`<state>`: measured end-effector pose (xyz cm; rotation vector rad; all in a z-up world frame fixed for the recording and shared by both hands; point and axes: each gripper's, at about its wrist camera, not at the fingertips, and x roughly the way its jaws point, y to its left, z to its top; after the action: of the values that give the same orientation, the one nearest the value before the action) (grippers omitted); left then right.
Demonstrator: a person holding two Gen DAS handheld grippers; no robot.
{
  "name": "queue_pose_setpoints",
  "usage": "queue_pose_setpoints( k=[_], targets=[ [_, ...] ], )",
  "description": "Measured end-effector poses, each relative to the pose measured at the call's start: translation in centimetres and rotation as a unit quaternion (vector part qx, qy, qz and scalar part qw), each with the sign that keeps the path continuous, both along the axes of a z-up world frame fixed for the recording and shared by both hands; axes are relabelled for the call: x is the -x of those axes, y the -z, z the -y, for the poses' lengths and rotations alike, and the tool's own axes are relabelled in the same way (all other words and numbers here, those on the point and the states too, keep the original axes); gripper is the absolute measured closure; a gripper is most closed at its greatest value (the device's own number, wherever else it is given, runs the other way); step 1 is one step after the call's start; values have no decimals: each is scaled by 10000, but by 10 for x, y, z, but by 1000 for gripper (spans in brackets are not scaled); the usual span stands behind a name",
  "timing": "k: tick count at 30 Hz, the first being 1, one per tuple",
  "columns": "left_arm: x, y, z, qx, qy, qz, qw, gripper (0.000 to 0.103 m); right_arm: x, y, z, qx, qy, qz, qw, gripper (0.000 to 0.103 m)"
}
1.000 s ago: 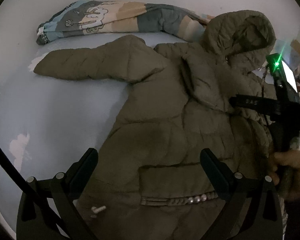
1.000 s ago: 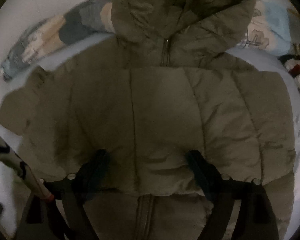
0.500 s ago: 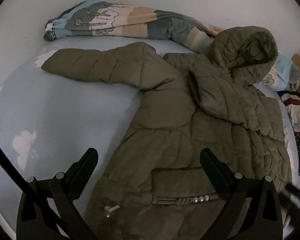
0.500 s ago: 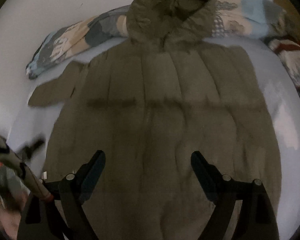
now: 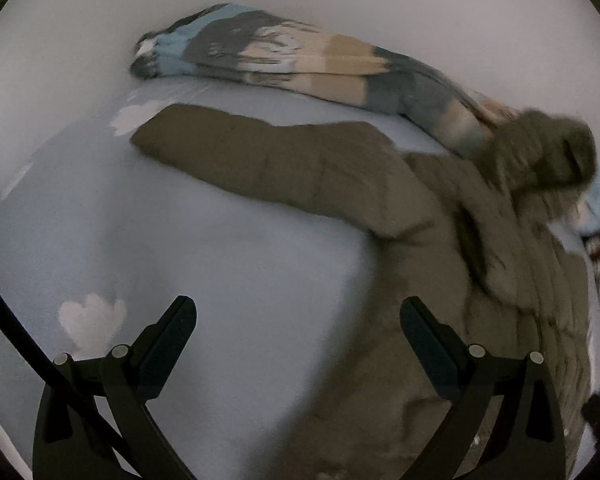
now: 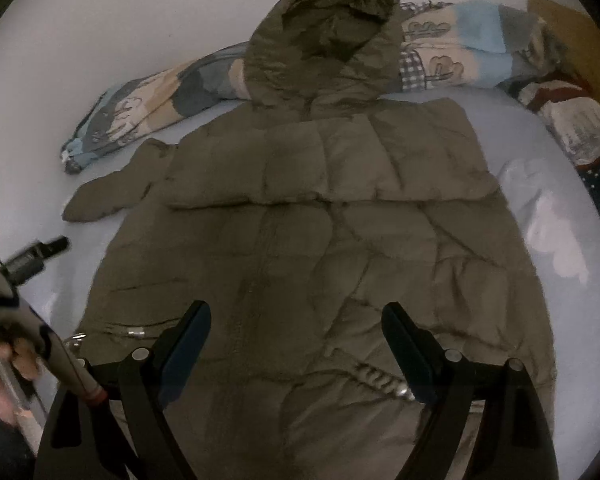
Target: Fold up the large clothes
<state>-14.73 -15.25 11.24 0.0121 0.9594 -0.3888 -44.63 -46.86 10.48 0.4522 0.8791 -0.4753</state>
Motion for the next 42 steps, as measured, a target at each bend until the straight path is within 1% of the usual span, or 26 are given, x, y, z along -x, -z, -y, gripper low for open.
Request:
queue_pose_setpoints(
  k=[2, 4, 6, 9, 11, 12, 13, 14, 16, 17, 21, 22, 23, 25, 27, 29, 31, 33, 34, 36, 37, 38, 42],
  targets=[
    [-17, 3, -17, 120, -205, -109, 9997, 1, -1, 1, 0, 68, -43, -38, 10000, 13],
    [-34, 9, -38, 253, -467, -314, 9981, 1, 1, -2, 0, 143, -54, -10, 9999, 13],
    [-43, 14, -53, 402, -601, -434, 9964, 1, 1, -5, 0, 135, -76, 22, 9999, 13],
    [-55, 18, -74, 530, -820, -484, 9940, 1, 4, -8, -1, 112, -131, 106, 9998, 13],
    [-64, 19, -87, 687, -967, -500, 9917, 2, 2, -7, -3, 182, -167, 42, 9997, 13],
    [-67, 19, -91, 775, -1017, -528, 9904, 3, 1, -5, -4, 183, -174, 25, 9997, 13],
    [-69, 20, -96, 889, -1059, -584, 9887, 8, 0, -4, -4, 139, -193, 21, 9997, 13],
    [-73, 21, -101, 1048, -1084, -677, 9863, 16, -1, -3, -4, 93, -209, 19, 9997, 13],
    [-82, 21, -112, 1418, -1140, -830, 9798, 24, -2, -1, -5, 64, -210, 1, 9998, 13],
    [-85, 21, -116, 1512, -1185, -867, 9775, 24, -3, -1, -5, 60, -214, 4, 9998, 13],
    [-108, 23, -134, 1986, -1523, -992, 9631, 24, -2, -2, -4, 61, -204, 24, 9998, 13],
    [-115, 25, -135, 2083, -1579, -1006, 9600, 27, -2, -3, -4, 65, -186, 35, 9998, 13],
    [-124, 26, -137, 2177, -1616, -1016, 9572, 32, -1, -4, -2, 49, -183, 46, 9998, 13],
    [-143, 32, -138, 2235, -1695, -1050, 9541, 36, 0, -4, -1, -4, -181, 71, 9998, 13],
    [-167, 45, -141, 2383, -1816, -1145, 9472, 39, 0, -3, 1, -66, -196, 65, 9998, 13],
    [-187, 60, -144, 2548, -1915, -1287, 9390, 45, 0, -1, 2, -145, -215, 61, 9996, 13],
    [-210, 78, -149, 2738, -2055, -1445, 9284, 49, -2, 1, 3, -191, -238, 52, 9995, 13],
    [-225, 88, -152, 2945, -2111, -1490, 9201, 50, -4, 3, 2, -183, -258, 47, 9995, 13],
    [-231, 91, -152, 2954, -2111, -1461, 9202, 50, -5, 4, 1, -162, -273, 34, 9995, 13],
    [-246, 98, -150, 2765, -2149, -1320, 9273, 51, -9, 8, -1, -119, -323, -24, 9994, 13],
    [-249, 102, -150, 2798, -2151, -1293, 9267, 56, -11, 10, -2, -107, -339, -47, 9994, 13],
    [-255, 108, -151, 2925, -2142, -1273, 9233, 59, -12, 12, -3, -101, -356, -71, 9993, 13],
    [-270, 119, -152, 3228, -2220, -1069, 9138, 60, -17, 21, -7, -67, -425, -182, 9989, 13]
  ],
)
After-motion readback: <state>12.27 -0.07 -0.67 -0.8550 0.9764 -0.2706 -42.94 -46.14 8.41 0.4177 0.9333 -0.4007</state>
